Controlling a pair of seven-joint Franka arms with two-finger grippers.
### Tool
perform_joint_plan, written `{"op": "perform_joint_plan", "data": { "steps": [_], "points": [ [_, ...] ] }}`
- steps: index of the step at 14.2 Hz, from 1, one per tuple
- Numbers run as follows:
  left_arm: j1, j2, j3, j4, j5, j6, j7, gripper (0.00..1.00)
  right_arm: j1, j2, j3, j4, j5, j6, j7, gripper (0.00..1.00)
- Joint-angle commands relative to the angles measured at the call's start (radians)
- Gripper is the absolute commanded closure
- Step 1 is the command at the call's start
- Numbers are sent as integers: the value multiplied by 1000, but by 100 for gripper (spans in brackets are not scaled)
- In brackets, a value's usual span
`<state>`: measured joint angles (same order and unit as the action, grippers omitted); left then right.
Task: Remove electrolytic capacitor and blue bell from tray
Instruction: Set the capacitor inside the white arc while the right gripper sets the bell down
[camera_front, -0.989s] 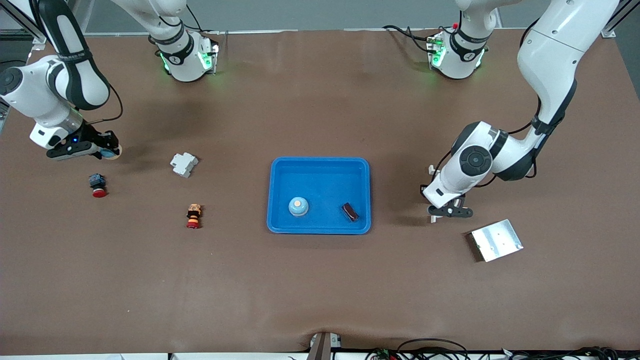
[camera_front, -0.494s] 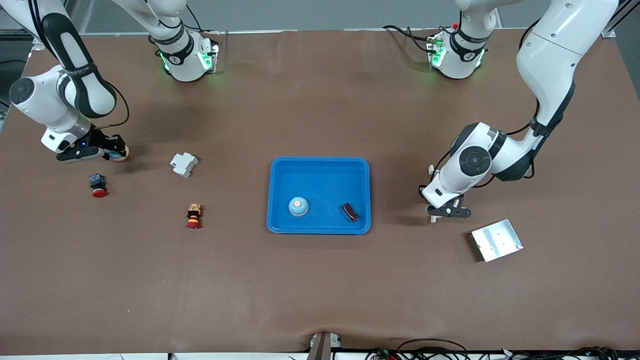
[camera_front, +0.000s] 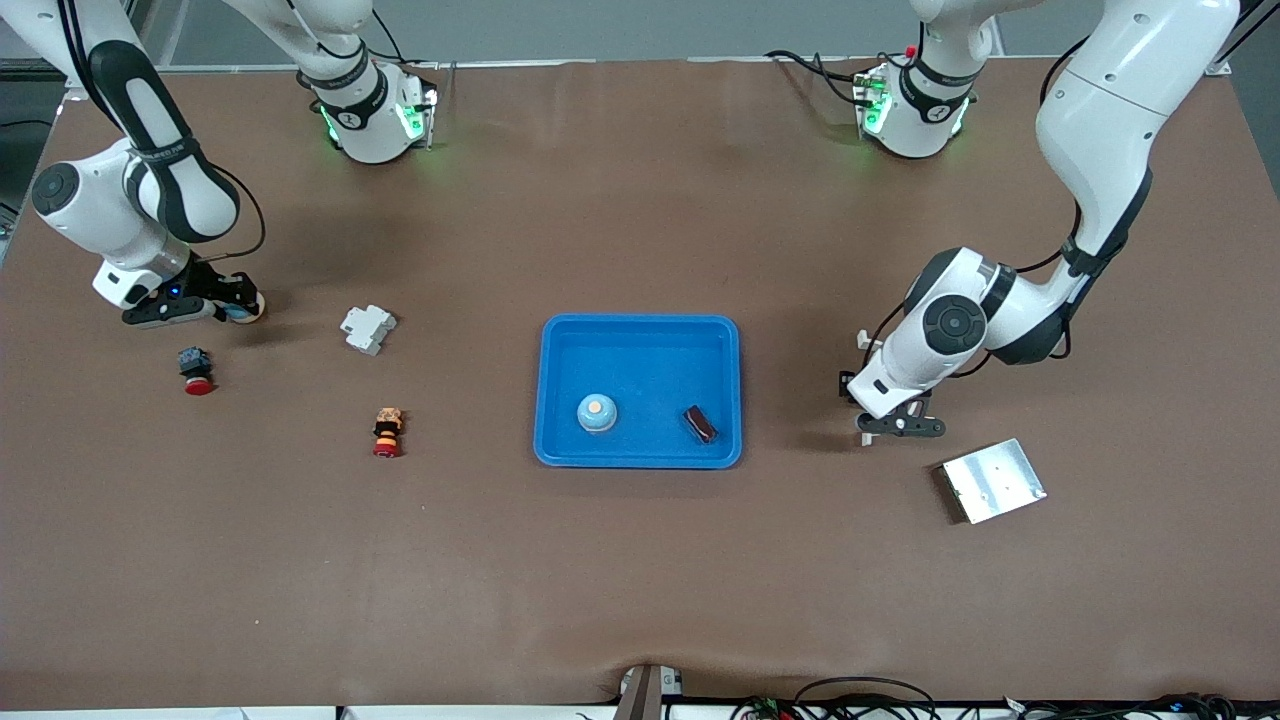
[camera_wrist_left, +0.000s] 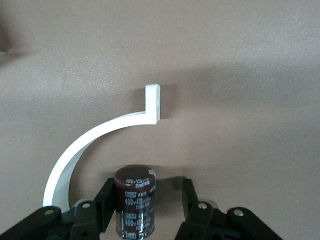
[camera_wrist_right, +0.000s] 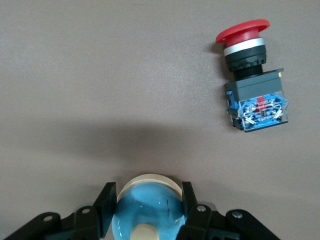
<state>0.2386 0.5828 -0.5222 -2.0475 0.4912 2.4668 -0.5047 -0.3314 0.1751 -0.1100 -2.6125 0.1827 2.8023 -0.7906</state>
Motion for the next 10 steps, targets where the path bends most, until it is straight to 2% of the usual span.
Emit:
{"op": "perform_joint_plan", "data": {
  "steps": [1, 2, 7, 8, 9, 10],
  "points": [
    [18, 0, -13, -8, 27, 17, 8, 5, -6, 15, 15, -3, 38, 25, -30, 100],
    [18, 0, -13, -7, 27, 17, 8, 0, -8, 15, 15, -3, 40, 25, -30, 100],
    [18, -12, -16, 4, 26, 5, -6, 0, -6, 33, 15, -1, 40, 43, -29, 100],
    [16, -18, -18, 10, 14, -2, -8, 0, -5, 35, 15, 2, 40, 43, -29, 82],
    [16, -24, -25, 24, 3, -5, -11, 0, 5, 37, 15, 3, 40, 43, -27, 10],
    [16, -24, -41, 41, -9, -17, -23, 0, 8, 37, 15, 6, 40, 42, -27, 0]
  ]
}}
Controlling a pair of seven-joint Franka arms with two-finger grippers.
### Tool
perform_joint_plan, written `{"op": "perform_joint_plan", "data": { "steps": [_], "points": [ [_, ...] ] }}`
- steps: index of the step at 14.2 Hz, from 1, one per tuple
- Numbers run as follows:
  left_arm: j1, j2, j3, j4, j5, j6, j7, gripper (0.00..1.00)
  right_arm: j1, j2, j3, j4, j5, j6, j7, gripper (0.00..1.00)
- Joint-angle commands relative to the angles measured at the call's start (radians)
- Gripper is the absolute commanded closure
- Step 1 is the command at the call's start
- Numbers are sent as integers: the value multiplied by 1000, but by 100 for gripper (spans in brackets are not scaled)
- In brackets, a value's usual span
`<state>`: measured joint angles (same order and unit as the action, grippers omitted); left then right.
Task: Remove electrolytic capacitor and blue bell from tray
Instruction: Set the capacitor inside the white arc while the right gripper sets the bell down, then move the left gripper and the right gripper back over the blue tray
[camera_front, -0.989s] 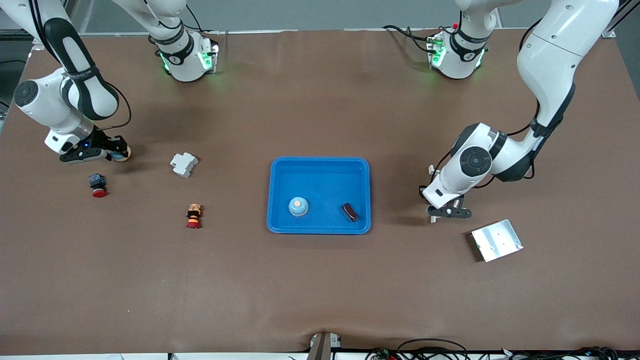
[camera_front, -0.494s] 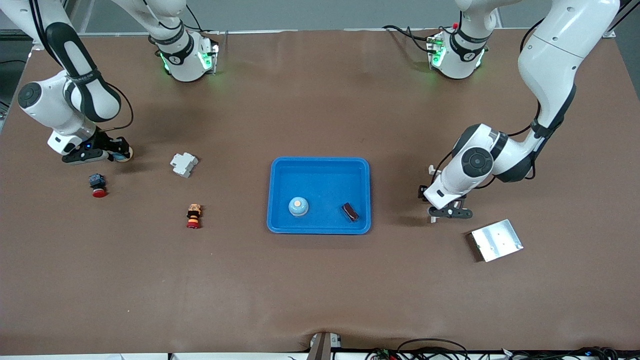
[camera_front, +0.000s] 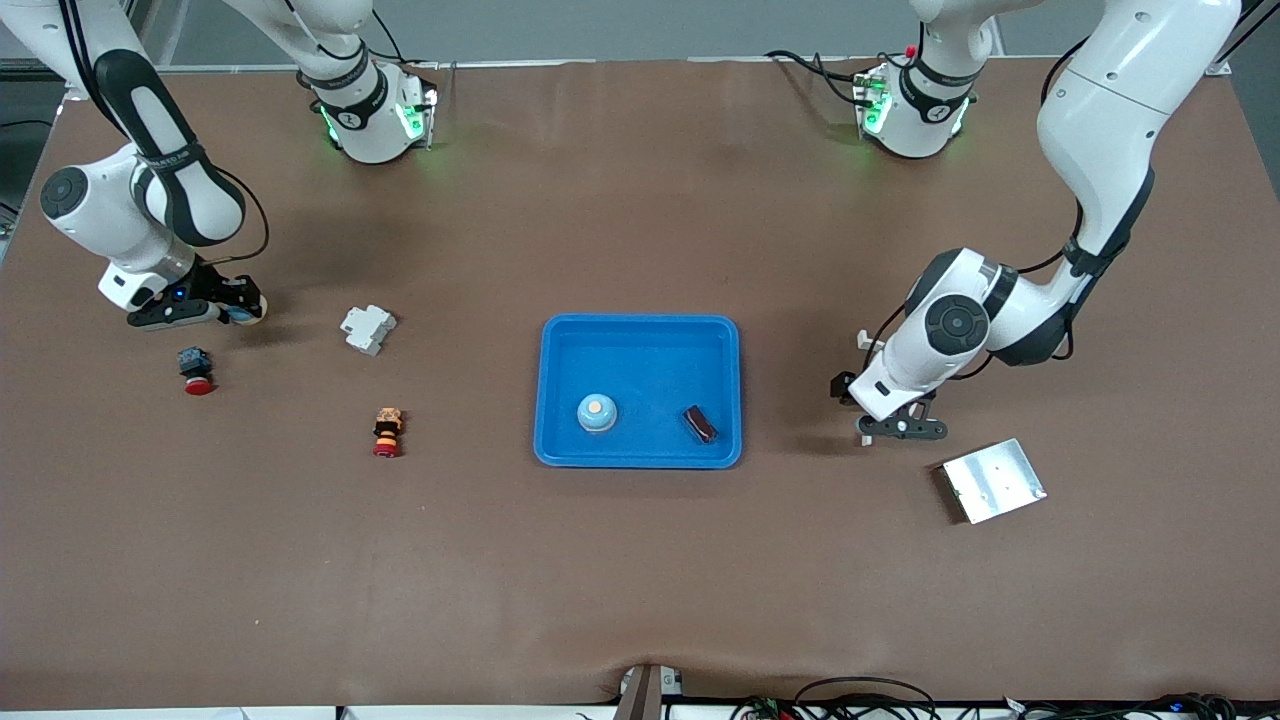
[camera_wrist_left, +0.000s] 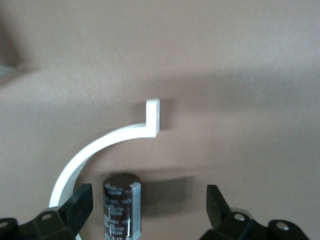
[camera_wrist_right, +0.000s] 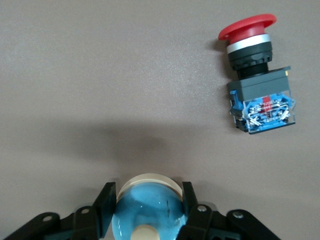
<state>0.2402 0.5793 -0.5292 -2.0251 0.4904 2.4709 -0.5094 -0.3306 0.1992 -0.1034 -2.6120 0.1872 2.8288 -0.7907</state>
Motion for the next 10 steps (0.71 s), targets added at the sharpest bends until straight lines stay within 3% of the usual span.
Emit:
{"op": "perform_joint_plan", "data": {
  "steps": [1, 4, 7, 10],
  "points": [
    [14, -22, -44, 41, -16, -45, -32, 0, 15, 12, 8, 10, 35, 9, -22, 0],
    [14, -21, -89, 135, -76, -182, -58, 0, 41, -1, 10, 32, 35, -18, -15, 0],
    [-18, -13, -101, 242, -137, -309, -150, 0, 62, -41, 10, 96, 34, -196, 48, 0],
    [-74, -7, -101, 327, -199, -381, -280, 0, 117, -128, 10, 109, 34, -278, 149, 0]
  ]
}}
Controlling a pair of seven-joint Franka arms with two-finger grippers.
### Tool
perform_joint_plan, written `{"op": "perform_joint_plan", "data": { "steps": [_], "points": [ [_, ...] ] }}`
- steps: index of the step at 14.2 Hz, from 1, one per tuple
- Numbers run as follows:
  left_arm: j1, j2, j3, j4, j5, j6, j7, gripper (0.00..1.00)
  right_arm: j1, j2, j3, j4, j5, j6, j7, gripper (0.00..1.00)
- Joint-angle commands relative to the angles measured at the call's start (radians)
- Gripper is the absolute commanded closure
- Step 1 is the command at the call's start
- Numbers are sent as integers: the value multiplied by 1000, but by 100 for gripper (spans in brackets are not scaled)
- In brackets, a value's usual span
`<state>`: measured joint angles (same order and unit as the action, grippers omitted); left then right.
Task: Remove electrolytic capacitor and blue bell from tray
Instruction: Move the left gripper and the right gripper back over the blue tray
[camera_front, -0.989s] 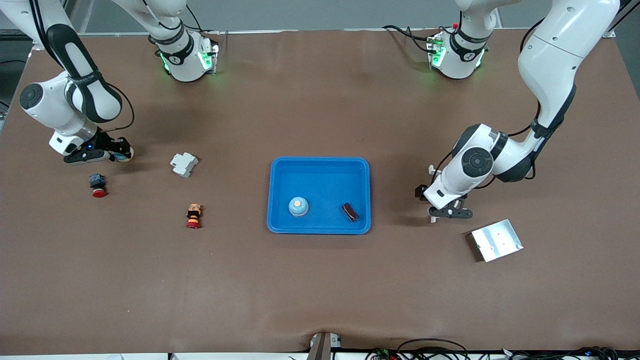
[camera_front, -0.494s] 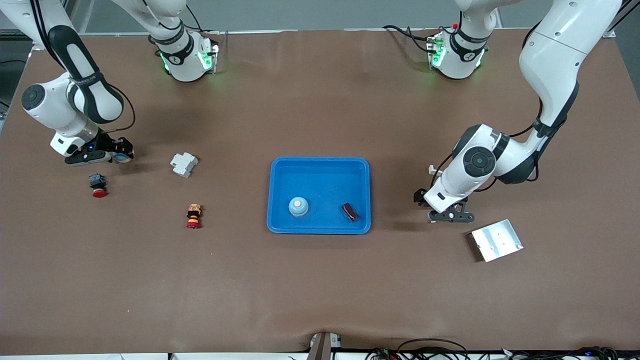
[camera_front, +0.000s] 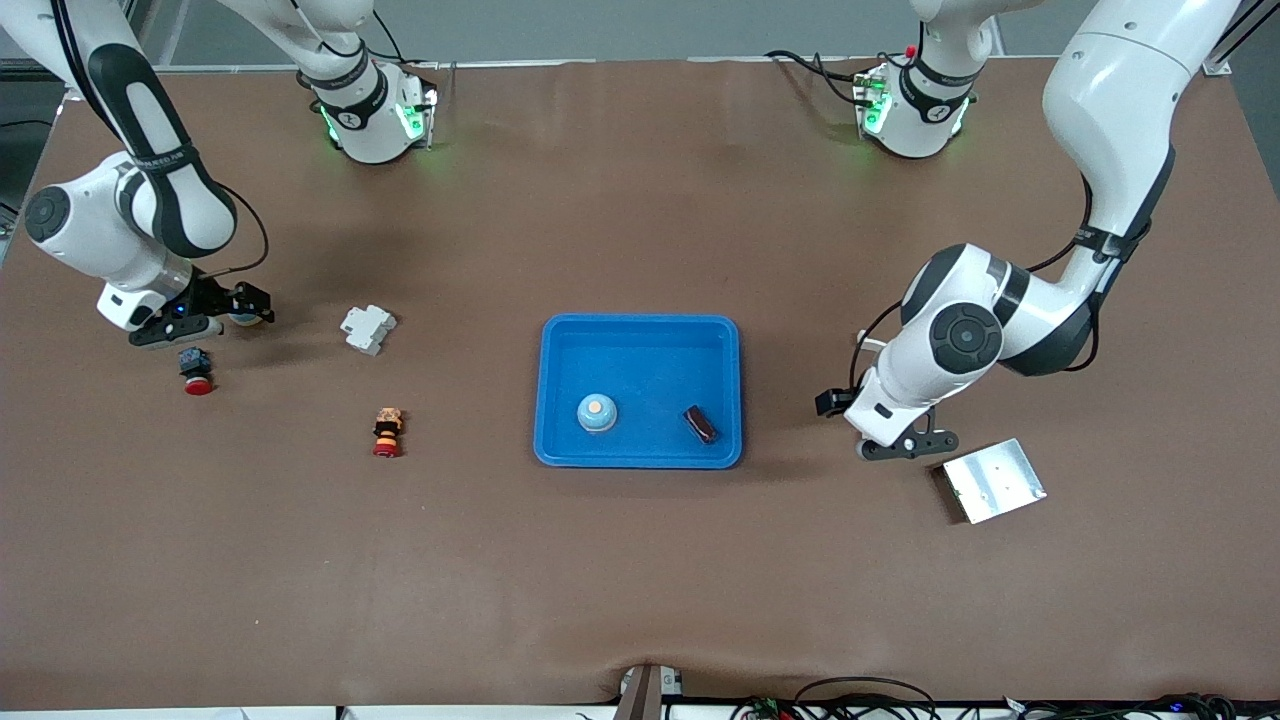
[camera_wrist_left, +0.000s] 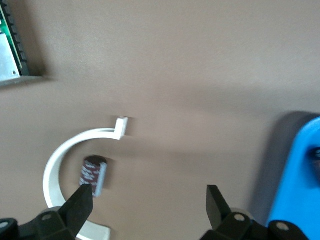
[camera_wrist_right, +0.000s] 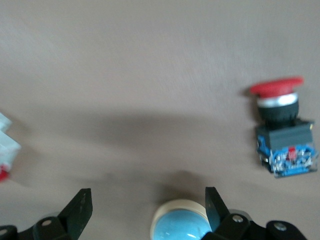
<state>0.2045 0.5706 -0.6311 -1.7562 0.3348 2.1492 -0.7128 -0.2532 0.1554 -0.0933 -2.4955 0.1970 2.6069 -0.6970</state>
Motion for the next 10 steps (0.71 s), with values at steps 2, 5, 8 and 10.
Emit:
{"op": "perform_joint_plan", "data": {
  "steps": [2, 5, 8, 10],
  "points": [
    [-72, 15, 1, 108, -77, -78, -196, 0, 67, -117, 0, 13, 22, -111, 115, 0],
    [-134, 51, 2, 182, -114, -80, -394, 0, 113, -129, 0, 70, 24, -174, 195, 0],
    [-207, 107, 5, 260, -120, -80, -601, 0, 199, -169, -2, 150, 10, -275, 328, 0],
    [-263, 144, 14, 317, -112, -69, -701, 0, 241, -172, 0, 228, 9, -379, 425, 0]
  ]
}}
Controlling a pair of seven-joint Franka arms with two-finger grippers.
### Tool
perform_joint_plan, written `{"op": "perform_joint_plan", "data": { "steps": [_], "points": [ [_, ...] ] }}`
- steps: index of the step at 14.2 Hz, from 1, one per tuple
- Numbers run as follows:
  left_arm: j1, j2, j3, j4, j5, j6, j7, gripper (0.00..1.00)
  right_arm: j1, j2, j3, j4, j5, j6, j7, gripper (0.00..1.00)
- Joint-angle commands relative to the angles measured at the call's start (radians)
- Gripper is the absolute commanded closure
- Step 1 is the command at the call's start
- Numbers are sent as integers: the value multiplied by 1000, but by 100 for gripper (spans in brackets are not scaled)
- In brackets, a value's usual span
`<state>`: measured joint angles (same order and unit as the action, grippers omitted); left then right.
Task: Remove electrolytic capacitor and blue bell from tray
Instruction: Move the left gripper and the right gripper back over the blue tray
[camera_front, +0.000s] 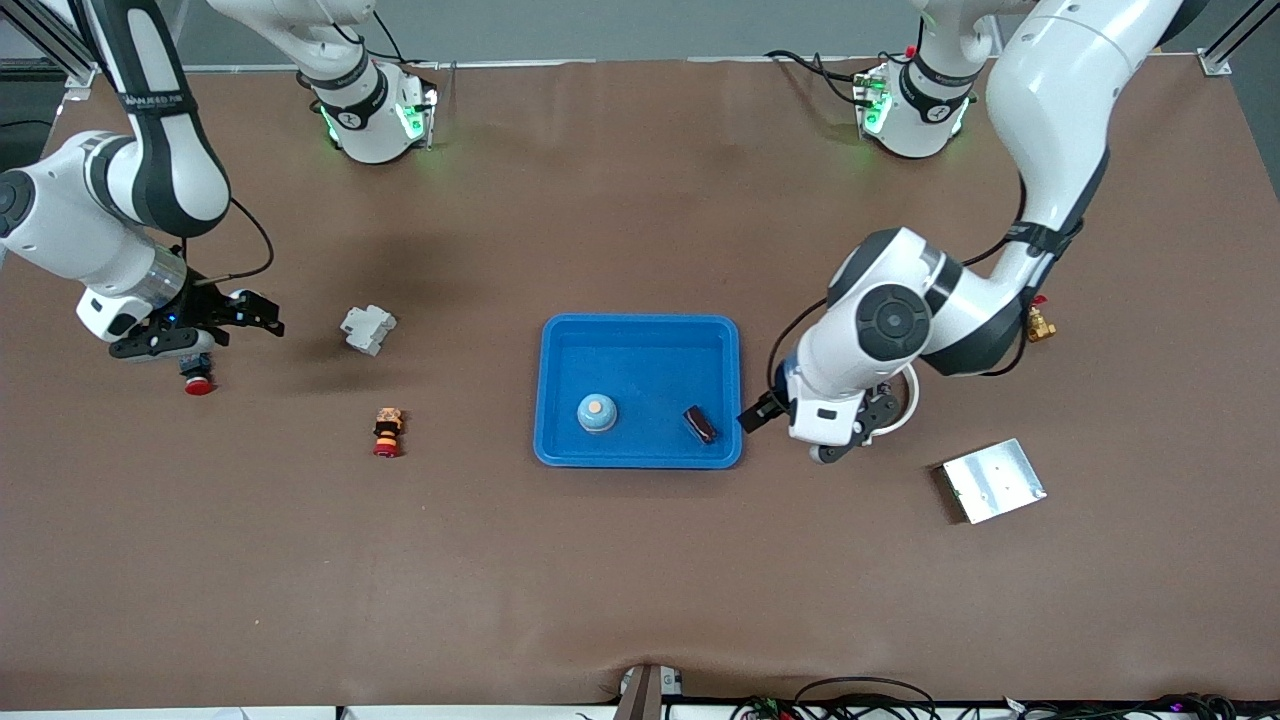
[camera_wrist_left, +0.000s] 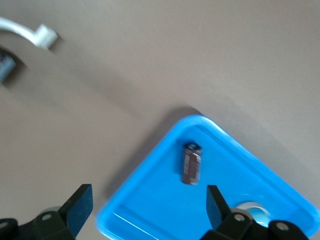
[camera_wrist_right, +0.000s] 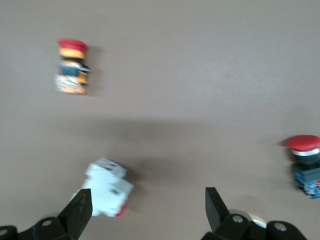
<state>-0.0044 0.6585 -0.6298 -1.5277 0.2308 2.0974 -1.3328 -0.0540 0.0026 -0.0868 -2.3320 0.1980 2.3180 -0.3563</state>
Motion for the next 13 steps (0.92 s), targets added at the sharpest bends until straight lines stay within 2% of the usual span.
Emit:
{"op": "perform_joint_plan", "data": {
  "steps": [1, 3, 4, 6, 8, 11, 13],
  "points": [
    [-86, 72, 34, 109, -8, -16, -116, 0, 63, -20, -5, 110, 6, -133, 121, 0],
    [-161, 92, 102, 126, -11, -11, -163, 0, 121, -18, -2, 172, -14, -173, 212, 0],
    [-189, 99, 126, 126, -11, 13, -175, 0, 166, -18, -1, 189, -53, -177, 288, 0],
    [-218, 130, 151, 127, -13, 90, -230, 0, 255, -15, -1, 218, -106, -189, 454, 0],
    [-255, 171, 176, 156, -10, 153, -278, 0, 350, -9, -1, 255, -106, -219, 609, 0],
    [-344, 205, 284, 184, -13, 202, -296, 0, 449, 32, -1, 315, -104, -220, 773, 0],
    [-353, 222, 297, 182, -13, 233, -298, 0, 502, 92, -1, 386, -98, -216, 864, 0]
  ]
}}
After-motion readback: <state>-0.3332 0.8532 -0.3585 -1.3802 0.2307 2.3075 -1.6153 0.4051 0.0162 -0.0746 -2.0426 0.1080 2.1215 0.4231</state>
